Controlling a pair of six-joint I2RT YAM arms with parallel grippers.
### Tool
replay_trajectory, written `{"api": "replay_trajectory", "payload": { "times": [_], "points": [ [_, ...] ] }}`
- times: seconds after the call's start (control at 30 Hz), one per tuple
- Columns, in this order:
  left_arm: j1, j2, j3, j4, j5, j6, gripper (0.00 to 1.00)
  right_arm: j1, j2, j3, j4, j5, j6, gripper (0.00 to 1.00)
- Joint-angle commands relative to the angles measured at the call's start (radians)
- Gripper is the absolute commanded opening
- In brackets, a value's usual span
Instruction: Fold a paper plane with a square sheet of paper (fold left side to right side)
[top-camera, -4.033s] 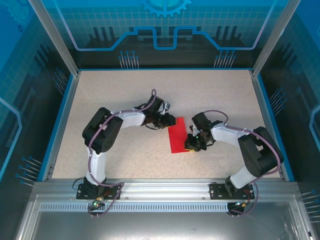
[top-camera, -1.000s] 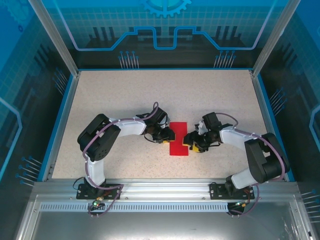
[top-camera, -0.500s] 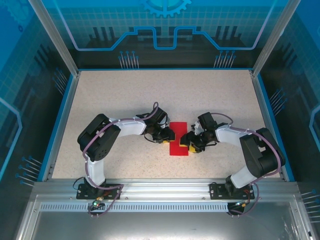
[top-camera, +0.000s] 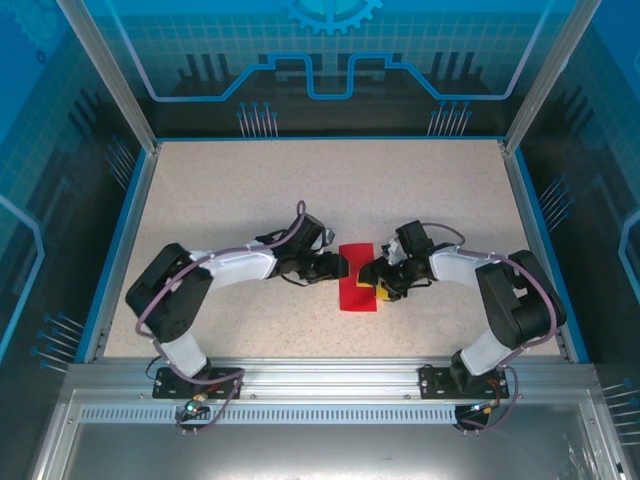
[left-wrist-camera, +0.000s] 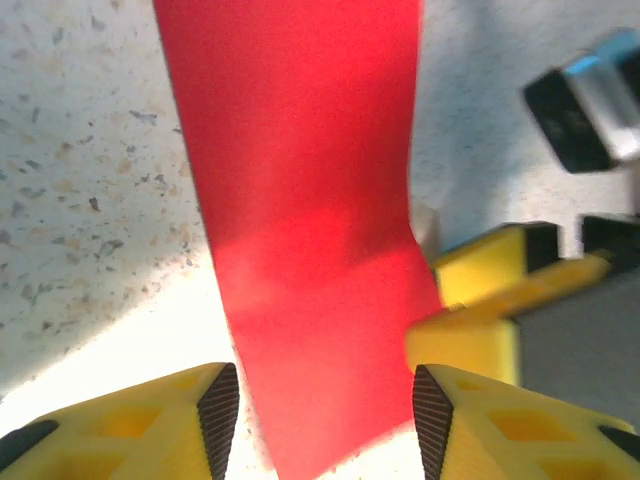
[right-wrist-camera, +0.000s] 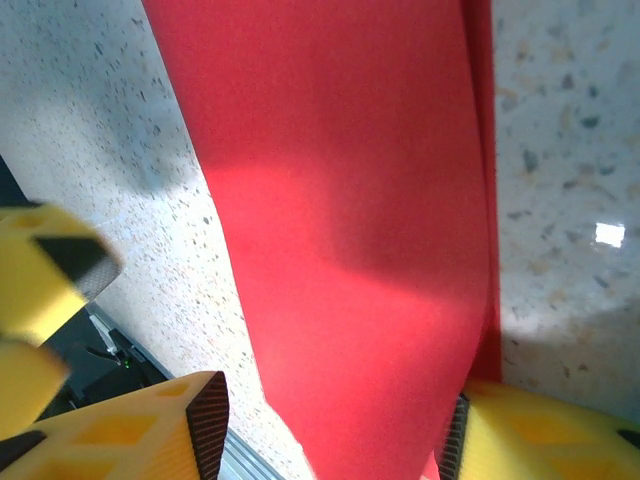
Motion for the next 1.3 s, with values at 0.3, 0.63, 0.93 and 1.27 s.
{"api": "replay_trajectory", "payload": {
  "times": [0.3, 0.63, 0.93, 1.27],
  "points": [
    [-0.142, -0.306, -0.129, -0.037, -0.186, 0.213, 0.63, -0.048, 0.027, 0.103, -0.035, -0.044, -0.019, 0.58],
    [-0.389, -0.184, 0.004, -0.135, -0.418, 0.298, 0.66, -0.053, 0.030, 0.143, -0.054, -0.067, 0.004, 0.58],
    [-0.519, 0.038, 0.201, -0.242, -0.614, 0.345, 0.69, -0.054, 0.038, 0.151, -0.057, -0.071, 0.018, 0.58],
    [-0.541, 0.151, 0.280, -0.274, -0.753, 0.396, 0.71, -0.046, 0.048, 0.157, -0.058, -0.066, 0.025, 0.58]
  ]
}}
